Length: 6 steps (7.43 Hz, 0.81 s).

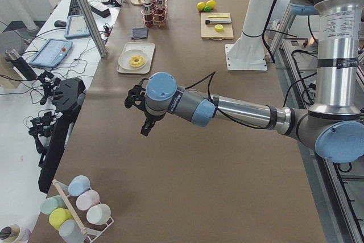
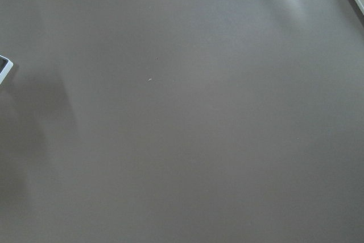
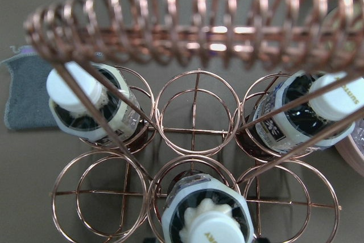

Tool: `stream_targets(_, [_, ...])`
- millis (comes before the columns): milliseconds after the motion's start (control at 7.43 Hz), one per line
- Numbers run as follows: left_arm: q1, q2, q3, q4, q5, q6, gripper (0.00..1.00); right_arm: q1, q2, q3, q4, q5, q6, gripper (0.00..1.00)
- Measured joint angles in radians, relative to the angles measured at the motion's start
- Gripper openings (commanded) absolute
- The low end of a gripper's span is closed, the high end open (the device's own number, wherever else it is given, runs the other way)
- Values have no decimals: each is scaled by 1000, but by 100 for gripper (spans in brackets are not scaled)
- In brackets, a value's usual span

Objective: Place tea on tray
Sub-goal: 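Reach the right gripper down onto a white-capped tea bottle in the copper rack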

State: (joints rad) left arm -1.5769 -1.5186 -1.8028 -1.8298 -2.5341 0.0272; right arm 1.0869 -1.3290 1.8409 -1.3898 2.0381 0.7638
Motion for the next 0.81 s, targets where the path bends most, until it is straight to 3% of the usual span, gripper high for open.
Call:
stream_targets(269, [0,0,0,0,0,2,99,-1,-2,2,0,1,-3,24])
stream_targets(404, [0,0,0,0,0,1,99,0,-5,5,1,2,-4,5])
stream_targets(538, [0,0,-1,0,0,1,99,0,-9,7,1,2,-5,0])
stream_targets(807, [0,0,-2,0,0,2,99,7,-10,12,1,8,-8,0])
